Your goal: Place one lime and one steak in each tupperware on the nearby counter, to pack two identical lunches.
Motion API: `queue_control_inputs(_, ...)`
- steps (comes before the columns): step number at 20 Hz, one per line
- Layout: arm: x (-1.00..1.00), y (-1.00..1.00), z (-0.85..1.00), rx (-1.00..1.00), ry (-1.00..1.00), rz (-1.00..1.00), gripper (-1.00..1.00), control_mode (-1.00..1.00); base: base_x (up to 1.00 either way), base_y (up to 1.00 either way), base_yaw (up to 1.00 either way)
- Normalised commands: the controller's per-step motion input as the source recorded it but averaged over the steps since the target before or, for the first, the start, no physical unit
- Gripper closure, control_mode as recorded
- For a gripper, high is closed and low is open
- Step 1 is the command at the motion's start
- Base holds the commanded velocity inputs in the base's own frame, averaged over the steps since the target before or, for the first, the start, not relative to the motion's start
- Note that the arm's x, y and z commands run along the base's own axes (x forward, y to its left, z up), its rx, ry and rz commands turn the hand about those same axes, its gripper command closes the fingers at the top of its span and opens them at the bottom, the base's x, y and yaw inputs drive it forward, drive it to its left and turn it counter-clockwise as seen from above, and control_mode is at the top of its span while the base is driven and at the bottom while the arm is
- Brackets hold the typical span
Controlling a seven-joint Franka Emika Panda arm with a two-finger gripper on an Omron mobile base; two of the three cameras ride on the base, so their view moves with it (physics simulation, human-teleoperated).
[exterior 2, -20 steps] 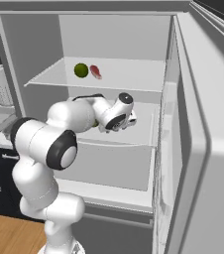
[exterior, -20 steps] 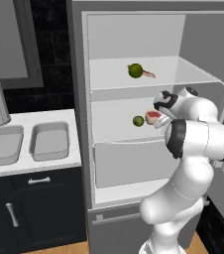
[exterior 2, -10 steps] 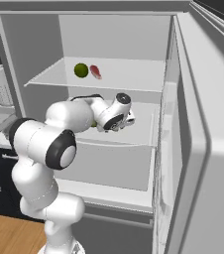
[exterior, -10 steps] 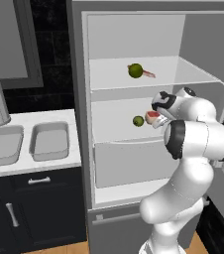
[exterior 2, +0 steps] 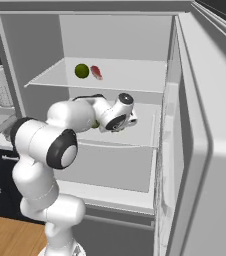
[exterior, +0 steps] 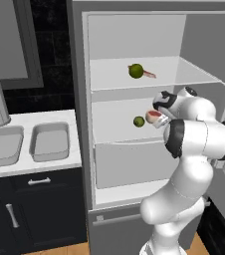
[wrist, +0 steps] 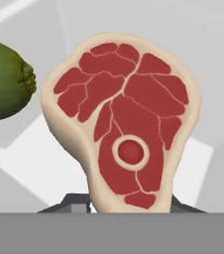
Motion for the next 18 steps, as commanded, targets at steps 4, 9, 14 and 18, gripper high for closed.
queue_control_inputs(4, -0.85, 0.38, -0.03, -0.03, -0.04, 0.00, 1.00, -1.00, 0.00, 0.00, 0.00)
queue_control_inputs(9, -1.00, 0.39, 0.16, -0.04, -0.08, 0.00, 1.00, -1.00, 0.00, 0.00, 0.00)
queue_control_inputs(14, -1.00, 0.03, 0.70, -0.01, -0.16, 0.00, 1.00, -1.00, 0.00, 0.00, 0.00)
queue_control_inputs(18, -1.00, 0.01, 0.82, -0.01, -0.13, 0.00, 1.00, -1.00, 0.00, 0.00, 0.00)
